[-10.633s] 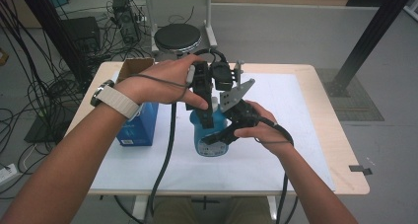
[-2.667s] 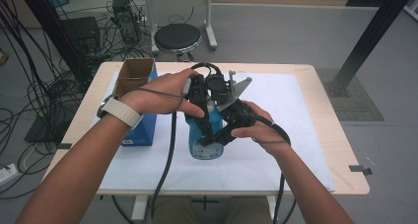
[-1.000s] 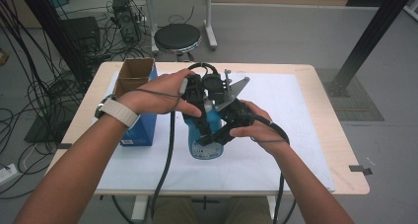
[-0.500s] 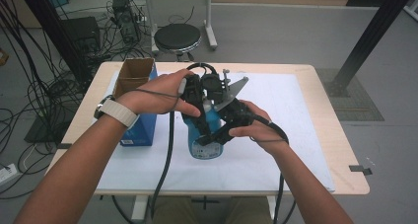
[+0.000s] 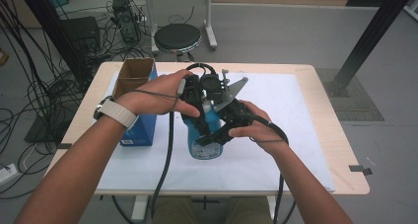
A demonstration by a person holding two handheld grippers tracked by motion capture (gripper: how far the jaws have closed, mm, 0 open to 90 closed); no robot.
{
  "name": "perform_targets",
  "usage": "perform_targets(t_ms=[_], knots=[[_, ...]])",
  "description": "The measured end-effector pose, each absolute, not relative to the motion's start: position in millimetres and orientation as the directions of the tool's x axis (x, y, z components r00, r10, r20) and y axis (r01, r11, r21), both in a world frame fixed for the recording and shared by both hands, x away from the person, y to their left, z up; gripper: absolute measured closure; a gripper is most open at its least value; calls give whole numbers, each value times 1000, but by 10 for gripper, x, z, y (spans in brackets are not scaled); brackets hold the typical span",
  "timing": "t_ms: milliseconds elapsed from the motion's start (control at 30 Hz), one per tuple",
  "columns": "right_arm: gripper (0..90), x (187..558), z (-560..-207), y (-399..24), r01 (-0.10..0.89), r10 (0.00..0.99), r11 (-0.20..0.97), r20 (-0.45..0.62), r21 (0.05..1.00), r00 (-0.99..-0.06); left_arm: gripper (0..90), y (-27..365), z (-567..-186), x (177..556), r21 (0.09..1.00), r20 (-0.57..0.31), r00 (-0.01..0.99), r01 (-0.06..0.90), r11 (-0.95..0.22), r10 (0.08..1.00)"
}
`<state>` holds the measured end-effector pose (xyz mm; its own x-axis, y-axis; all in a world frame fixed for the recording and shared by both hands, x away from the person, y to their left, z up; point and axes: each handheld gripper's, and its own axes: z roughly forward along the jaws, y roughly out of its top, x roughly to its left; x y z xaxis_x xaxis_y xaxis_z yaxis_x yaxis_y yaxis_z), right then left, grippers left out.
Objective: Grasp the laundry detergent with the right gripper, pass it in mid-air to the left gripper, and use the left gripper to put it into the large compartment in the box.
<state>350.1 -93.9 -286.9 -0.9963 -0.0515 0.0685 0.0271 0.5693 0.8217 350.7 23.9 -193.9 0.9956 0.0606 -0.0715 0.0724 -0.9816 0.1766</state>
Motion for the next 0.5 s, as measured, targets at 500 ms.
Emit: perform_targets(t_ms=[500], knots=[[432, 3494, -2870, -943, 27, -50, 574, 67, 818, -997, 384, 240, -1947, 3501, 180, -70, 996, 75, -981, 63]])
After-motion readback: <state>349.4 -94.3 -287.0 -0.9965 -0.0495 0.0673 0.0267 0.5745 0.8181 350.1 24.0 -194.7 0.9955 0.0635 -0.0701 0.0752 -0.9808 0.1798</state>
